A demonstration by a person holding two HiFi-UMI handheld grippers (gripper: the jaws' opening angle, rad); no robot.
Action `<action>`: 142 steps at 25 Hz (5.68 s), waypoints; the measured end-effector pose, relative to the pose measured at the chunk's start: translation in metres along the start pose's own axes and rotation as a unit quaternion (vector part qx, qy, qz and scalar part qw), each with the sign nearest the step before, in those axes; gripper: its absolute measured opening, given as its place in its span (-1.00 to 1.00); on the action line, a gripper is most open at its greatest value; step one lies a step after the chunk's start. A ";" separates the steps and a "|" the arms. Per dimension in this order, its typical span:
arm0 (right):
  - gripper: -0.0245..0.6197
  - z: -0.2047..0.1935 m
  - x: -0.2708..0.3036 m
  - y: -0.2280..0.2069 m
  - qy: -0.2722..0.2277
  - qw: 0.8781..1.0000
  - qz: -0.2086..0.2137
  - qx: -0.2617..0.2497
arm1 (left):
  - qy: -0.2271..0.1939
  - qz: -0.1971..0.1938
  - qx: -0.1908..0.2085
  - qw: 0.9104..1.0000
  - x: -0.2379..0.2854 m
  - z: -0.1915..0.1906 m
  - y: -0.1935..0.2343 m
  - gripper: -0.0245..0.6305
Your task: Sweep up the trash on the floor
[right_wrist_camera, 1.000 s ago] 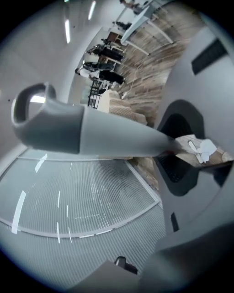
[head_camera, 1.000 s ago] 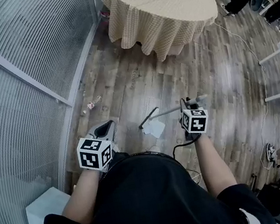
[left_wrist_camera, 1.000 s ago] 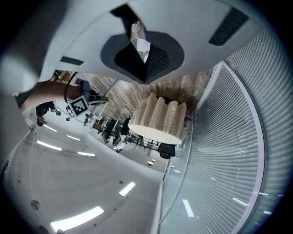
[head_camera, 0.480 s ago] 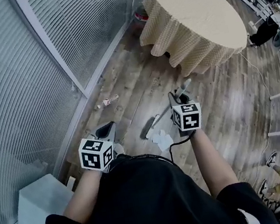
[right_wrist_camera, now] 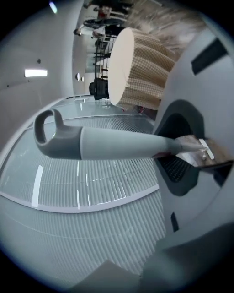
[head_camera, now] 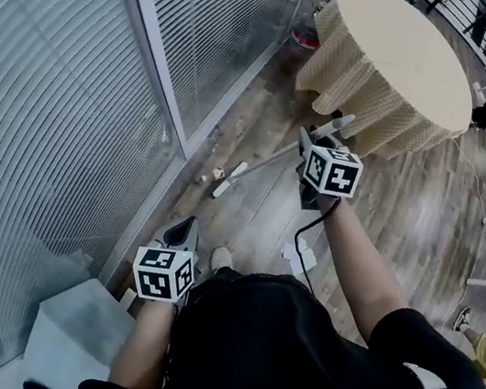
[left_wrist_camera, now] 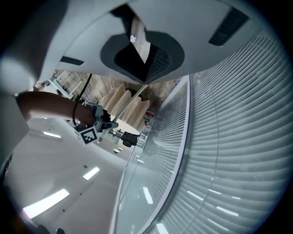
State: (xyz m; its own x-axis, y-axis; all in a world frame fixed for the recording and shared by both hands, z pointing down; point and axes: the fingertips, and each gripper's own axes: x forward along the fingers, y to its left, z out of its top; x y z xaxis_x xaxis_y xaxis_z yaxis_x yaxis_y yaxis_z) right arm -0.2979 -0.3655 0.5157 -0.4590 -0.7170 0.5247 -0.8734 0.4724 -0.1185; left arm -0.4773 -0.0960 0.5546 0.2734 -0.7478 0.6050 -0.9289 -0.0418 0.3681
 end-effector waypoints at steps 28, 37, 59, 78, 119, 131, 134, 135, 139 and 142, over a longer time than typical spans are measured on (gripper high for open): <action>-0.60 -0.171 -0.019 -0.102 0.113 0.986 -0.106 0.058 | 0.046 -0.055 0.021 0.997 0.032 0.005 -0.013 -0.94; -0.60 -0.218 -0.107 -0.169 0.123 0.975 -0.163 0.094 | 0.075 -0.114 0.082 0.987 0.063 0.004 -0.088 -0.94; -0.60 -0.276 -0.278 -0.292 0.118 0.956 -0.231 0.134 | 0.100 -0.180 0.134 0.969 0.077 -0.049 -0.272 -0.94; -0.60 -0.126 -0.234 -0.223 -0.004 0.989 -0.140 0.046 | 0.091 -0.158 0.120 0.976 0.076 -0.038 -0.256 -0.94; -0.61 -0.146 -0.291 -0.159 0.002 0.999 -0.053 -0.005 | 0.084 -0.197 0.144 0.966 0.079 -0.036 -0.283 -0.94; -0.61 -0.080 -0.356 -0.189 -0.081 0.989 -0.110 0.048 | 0.032 -0.254 0.227 0.939 0.088 0.016 -0.394 -0.94; -0.61 -0.052 -0.380 -0.193 -0.115 0.984 -0.125 0.051 | 0.010 -0.261 0.235 0.936 0.083 0.039 -0.424 -0.94; -0.61 -0.043 -0.387 -0.196 -0.125 0.982 -0.131 0.053 | 0.001 -0.264 0.239 0.934 0.081 0.048 -0.435 -0.94; -0.61 -0.009 -0.415 -0.208 -0.158 0.974 -0.151 0.057 | -0.041 -0.267 0.252 0.929 0.068 0.087 -0.477 -0.94; -0.61 0.014 -0.436 -0.213 -0.185 0.968 -0.159 0.050 | -0.066 -0.261 0.253 0.929 0.061 0.111 -0.500 -0.94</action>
State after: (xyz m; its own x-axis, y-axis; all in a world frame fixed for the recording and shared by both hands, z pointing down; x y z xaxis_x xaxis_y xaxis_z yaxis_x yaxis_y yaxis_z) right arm 0.0857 -0.1606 0.3001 -0.1746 -0.9615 0.2122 -0.9831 0.1584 -0.0912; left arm -0.0235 -0.1942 0.3292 0.7176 -0.6114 0.3334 -0.6860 -0.7032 0.1869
